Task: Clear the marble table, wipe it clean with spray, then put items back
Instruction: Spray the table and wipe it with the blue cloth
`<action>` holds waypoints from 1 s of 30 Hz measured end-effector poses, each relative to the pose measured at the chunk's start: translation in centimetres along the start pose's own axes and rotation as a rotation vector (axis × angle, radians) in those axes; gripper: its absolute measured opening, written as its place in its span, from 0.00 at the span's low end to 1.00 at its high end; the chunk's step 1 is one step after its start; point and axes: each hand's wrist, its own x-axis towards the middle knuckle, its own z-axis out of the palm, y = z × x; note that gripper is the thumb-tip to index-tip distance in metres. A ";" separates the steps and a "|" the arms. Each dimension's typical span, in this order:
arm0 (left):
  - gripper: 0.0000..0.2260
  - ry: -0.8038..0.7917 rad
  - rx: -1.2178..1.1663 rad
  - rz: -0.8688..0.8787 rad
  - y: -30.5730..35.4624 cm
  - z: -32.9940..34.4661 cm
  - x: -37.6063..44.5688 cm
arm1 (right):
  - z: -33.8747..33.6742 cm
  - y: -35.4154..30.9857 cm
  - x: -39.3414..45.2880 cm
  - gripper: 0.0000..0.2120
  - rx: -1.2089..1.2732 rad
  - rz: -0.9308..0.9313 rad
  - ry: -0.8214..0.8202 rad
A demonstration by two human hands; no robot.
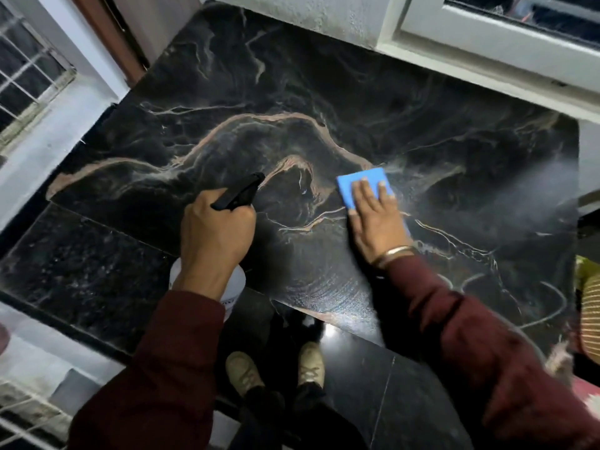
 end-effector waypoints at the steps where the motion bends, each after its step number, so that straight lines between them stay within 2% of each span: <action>1: 0.08 0.005 0.002 -0.004 0.1 0.1 0.1 | 0.6 -3.2 -0.4 0.24 0.007 -0.094 0.016; 2: 0.08 0.012 0.003 -0.007 0.4 0.4 0.4 | 1.2 -6.2 -1.6 0.24 0.016 -0.218 0.013; 4: 0.08 0.030 -0.002 -0.008 0.8 0.5 0.7 | 1.1 -10.1 -5.5 0.25 0.081 -0.431 -0.113; 6: 0.08 0.036 -0.012 -0.003 1.0 0.5 0.9 | 0.4 -9.3 -8.2 0.25 0.123 -0.567 -0.200; 8: 0.08 0.032 -0.013 0.001 0.9 0.1 1.2 | -0.3 -5.6 -8.6 0.24 0.110 -0.607 -0.252; 10: 0.08 0.024 0.002 0.013 0.4 -0.3 1.3 | -0.4 -0.7 -6.7 0.24 0.055 -0.486 -0.185; 13: 0.07 0.029 0.013 0.011 -0.2 -0.8 1.3 | -0.1 4.0 -0.9 0.30 0.018 -0.066 -0.072; 15: 0.07 0.024 0.008 -0.006 -0.4 -0.8 1.3 | 0.4 1.5 3.0 0.29 0.022 0.117 -0.017; 16: 0.07 0.025 0.000 -0.019 -0.5 -0.9 1.3 | 1.1 -1.1 4.0 0.29 0.021 0.102 0.024; 17: 0.06 0.027 -0.007 -0.027 -0.1 -0.6 1.4 | 1.5 -4.1 4.3 0.29 0.037 0.021 0.036; 20: 0.06 0.054 -0.001 -0.026 0.5 -0.6 1.7 | 2.8 -12.0 1.3 0.27 0.072 -0.390 -0.078; 22: 0.05 0.055 0.019 -0.003 1.0 -0.3 1.9 | 3.0 -11.8 1.1 0.25 0.105 -0.536 -0.148; 23: 0.05 0.049 0.023 0.007 1.3 -0.2 2.2 | 2.8 -10.5 2.1 0.25 0.111 -0.528 -0.141; 25: 0.06 0.030 0.021 0.028 1.8 0.0 2.8 | 2.6 -6.6 5.2 0.26 0.066 -0.367 -0.095; 27: 0.08 0.017 0.012 0.043 2.2 0.1 3.2 | 1.9 -1.3 7.9 0.29 0.039 -0.063 -0.045; 29: 0.08 0.020 0.006 0.063 2.5 0.2 3.5 | 0.5 3.8 7.7 0.32 0.035 0.169 -0.068; 30: 0.08 0.024 0.008 0.075 2.9 0.1 3.5 | 0.0 5.4 6.8 0.32 0.017 0.224 -0.046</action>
